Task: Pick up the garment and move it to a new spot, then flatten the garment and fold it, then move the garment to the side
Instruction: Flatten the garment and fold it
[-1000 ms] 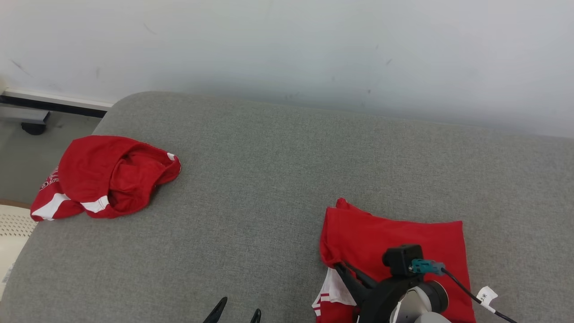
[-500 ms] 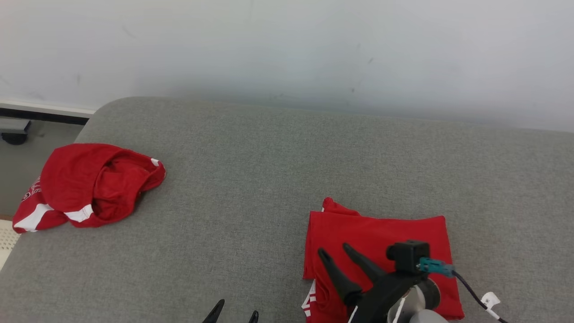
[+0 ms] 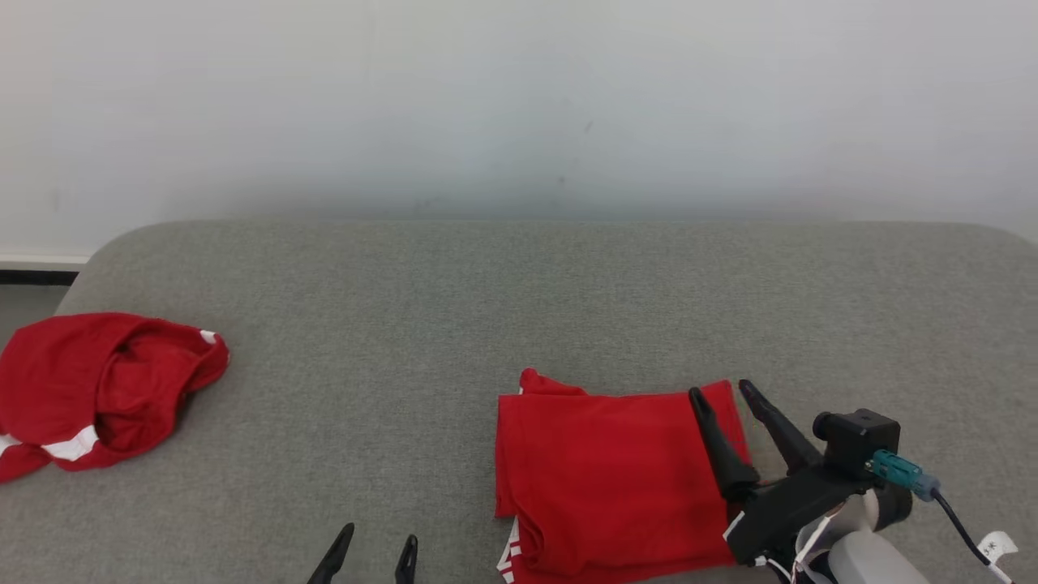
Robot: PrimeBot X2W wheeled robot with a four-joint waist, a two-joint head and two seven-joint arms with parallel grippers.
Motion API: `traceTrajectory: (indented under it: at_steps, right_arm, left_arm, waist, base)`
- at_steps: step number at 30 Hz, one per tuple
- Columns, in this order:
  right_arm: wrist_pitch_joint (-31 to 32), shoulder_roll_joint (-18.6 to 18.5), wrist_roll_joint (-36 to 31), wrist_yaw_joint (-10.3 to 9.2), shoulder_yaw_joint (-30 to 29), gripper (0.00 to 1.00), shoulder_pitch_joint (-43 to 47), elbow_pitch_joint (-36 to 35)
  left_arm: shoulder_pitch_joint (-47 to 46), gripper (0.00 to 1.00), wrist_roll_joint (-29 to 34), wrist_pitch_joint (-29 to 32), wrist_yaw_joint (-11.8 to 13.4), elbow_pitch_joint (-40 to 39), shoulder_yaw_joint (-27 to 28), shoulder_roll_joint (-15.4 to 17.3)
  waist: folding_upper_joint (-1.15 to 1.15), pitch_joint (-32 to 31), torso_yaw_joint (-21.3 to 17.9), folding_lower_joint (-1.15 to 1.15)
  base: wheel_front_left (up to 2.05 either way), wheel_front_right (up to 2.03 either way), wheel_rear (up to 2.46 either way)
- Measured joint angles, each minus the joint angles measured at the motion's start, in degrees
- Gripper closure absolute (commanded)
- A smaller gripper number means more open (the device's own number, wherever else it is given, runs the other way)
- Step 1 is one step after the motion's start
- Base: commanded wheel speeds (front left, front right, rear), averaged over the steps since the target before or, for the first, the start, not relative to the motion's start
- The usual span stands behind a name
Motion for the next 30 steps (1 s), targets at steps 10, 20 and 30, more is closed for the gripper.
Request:
traceTrajectory:
  at_steps: [10, 20, 30]
  right_arm:
    - [-4.4, -1.9, -6.3, 0.00, -4.5, 0.00, 4.0, 0.4]
    - [-5.1, -1.7, -12.5, 0.00, -10.2, 0.00, 11.4, -6.4]
    - [-5.3, -0.4, -16.7, 0.00, -12.0, 0.00, 19.6, -16.7]
  left_arm:
    - [1.2, 0.00, -1.3, 0.0, 0.2, 0.4, 4.5, -0.6]
    - [3.5, 0.00, -0.1, 0.0, -0.6, 0.9, 8.6, -1.9]
    - [7.3, 0.00, 3.5, 0.0, -2.7, 0.7, 14.0, -4.4]
  waist:
    - [0.00, -1.4, -5.3, 0.01]
    - [0.00, -4.2, -7.8, 0.00]
    - [0.00, -7.3, -8.0, 0.00]
  base:
    - [0.00, 0.00, 0.00]
    - [0.00, 0.00, 0.00]
    - [0.00, 0.00, 0.00]
